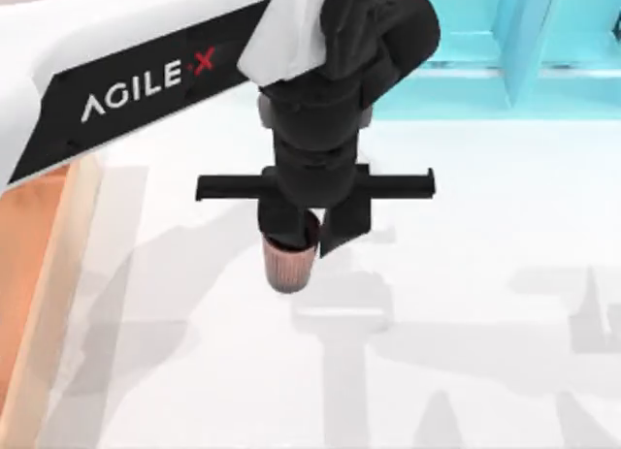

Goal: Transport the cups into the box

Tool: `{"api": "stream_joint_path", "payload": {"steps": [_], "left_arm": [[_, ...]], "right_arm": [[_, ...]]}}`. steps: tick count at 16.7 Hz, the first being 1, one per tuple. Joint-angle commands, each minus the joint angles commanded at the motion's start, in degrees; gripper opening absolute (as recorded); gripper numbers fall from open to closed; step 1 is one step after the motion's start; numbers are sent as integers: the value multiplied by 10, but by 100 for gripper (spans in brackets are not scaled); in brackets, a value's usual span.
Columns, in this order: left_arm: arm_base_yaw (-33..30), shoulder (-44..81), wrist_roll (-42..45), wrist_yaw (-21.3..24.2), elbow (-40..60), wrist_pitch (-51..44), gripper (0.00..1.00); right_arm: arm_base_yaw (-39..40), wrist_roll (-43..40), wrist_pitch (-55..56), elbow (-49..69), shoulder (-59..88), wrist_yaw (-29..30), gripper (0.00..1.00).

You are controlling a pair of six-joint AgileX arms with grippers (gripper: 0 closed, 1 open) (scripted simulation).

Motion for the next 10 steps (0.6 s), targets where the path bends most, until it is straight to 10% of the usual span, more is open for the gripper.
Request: {"api": "stream_joint_path", "payload": {"steps": [10], "left_arm": [[68,-21,70,3,-11,-18,0]], "right_arm": [[0,0,0,0,0,0,100]]}}
